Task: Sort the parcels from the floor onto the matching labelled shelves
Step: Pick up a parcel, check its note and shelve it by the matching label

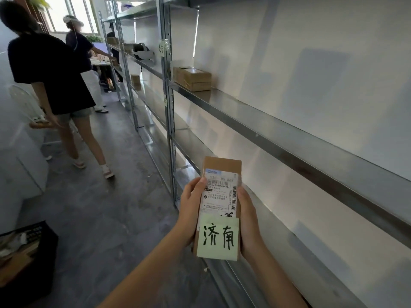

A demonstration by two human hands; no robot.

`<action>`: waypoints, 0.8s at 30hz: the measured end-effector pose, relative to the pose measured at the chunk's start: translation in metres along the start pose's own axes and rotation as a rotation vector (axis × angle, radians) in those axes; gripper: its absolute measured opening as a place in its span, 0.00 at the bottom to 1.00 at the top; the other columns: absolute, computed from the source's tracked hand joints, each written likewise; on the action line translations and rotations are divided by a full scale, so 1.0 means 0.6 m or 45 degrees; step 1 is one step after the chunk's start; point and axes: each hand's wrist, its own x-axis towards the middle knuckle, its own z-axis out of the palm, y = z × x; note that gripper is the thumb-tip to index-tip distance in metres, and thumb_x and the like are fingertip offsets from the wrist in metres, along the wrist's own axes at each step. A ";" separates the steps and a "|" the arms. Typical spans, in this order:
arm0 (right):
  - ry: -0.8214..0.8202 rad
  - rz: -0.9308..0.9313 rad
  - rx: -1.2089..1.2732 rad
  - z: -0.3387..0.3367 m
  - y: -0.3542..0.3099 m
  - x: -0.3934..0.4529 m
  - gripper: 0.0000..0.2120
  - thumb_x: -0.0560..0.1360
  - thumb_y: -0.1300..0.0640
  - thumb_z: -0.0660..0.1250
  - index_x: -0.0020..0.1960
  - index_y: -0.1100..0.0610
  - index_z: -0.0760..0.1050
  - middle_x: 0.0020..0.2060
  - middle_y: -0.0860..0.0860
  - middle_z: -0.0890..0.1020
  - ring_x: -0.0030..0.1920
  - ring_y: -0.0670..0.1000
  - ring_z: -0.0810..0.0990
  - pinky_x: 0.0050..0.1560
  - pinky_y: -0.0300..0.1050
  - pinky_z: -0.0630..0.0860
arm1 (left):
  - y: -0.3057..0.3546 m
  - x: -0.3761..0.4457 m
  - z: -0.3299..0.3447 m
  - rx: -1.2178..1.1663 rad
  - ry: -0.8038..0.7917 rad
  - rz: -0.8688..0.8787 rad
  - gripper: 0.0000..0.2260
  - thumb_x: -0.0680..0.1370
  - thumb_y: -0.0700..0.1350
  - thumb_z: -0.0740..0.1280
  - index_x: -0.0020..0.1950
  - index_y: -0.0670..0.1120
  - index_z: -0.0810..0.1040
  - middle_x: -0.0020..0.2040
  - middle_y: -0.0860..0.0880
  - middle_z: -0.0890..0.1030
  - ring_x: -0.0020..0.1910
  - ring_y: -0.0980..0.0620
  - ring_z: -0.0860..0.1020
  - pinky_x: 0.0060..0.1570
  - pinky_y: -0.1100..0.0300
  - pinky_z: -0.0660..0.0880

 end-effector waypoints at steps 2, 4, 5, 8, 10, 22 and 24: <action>-0.001 -0.004 -0.022 0.020 -0.003 0.028 0.33 0.76 0.33 0.62 0.71 0.56 0.74 0.60 0.61 0.84 0.61 0.66 0.83 0.66 0.70 0.76 | 0.007 0.033 -0.010 0.007 0.003 0.002 0.17 0.80 0.52 0.66 0.64 0.43 0.75 0.47 0.45 0.86 0.43 0.47 0.85 0.43 0.54 0.82; -0.012 -0.008 -0.031 0.034 -0.001 0.060 0.30 0.78 0.36 0.60 0.70 0.55 0.74 0.59 0.60 0.84 0.60 0.65 0.83 0.66 0.69 0.76 | 0.011 0.065 -0.017 0.007 0.007 0.010 0.16 0.79 0.51 0.67 0.63 0.44 0.75 0.46 0.46 0.87 0.42 0.48 0.85 0.41 0.55 0.82; -0.021 -0.003 -0.032 0.040 0.002 0.077 0.27 0.80 0.39 0.59 0.70 0.55 0.74 0.59 0.60 0.84 0.60 0.65 0.83 0.66 0.70 0.76 | 0.013 0.081 -0.020 0.003 0.019 0.012 0.16 0.79 0.51 0.67 0.63 0.43 0.75 0.45 0.47 0.87 0.42 0.49 0.86 0.41 0.56 0.82; -0.043 0.022 -0.044 0.054 0.009 0.132 0.23 0.84 0.42 0.57 0.70 0.55 0.74 0.59 0.60 0.84 0.60 0.65 0.83 0.66 0.70 0.76 | 0.018 0.127 -0.026 -0.004 0.063 0.013 0.17 0.80 0.51 0.67 0.64 0.42 0.75 0.48 0.44 0.86 0.43 0.47 0.85 0.42 0.55 0.82; -0.076 0.019 -0.057 0.066 0.008 0.167 0.23 0.84 0.42 0.56 0.70 0.56 0.75 0.59 0.61 0.84 0.60 0.66 0.83 0.65 0.71 0.76 | 0.022 0.156 -0.028 -0.011 0.100 0.019 0.20 0.80 0.52 0.67 0.65 0.39 0.74 0.50 0.41 0.85 0.44 0.45 0.84 0.43 0.53 0.82; -0.231 0.068 -0.058 0.136 0.017 0.343 0.22 0.84 0.42 0.56 0.66 0.55 0.77 0.53 0.58 0.87 0.55 0.64 0.86 0.54 0.55 0.84 | 0.049 0.312 -0.048 0.002 0.264 0.033 0.20 0.79 0.52 0.67 0.65 0.40 0.74 0.49 0.44 0.86 0.44 0.47 0.85 0.41 0.57 0.81; -0.209 0.093 -0.044 0.157 0.017 0.364 0.22 0.84 0.43 0.57 0.66 0.57 0.77 0.55 0.60 0.86 0.57 0.66 0.85 0.61 0.63 0.81 | 0.056 0.335 -0.062 0.000 0.284 0.031 0.22 0.78 0.54 0.69 0.65 0.41 0.74 0.48 0.45 0.87 0.44 0.48 0.86 0.40 0.58 0.81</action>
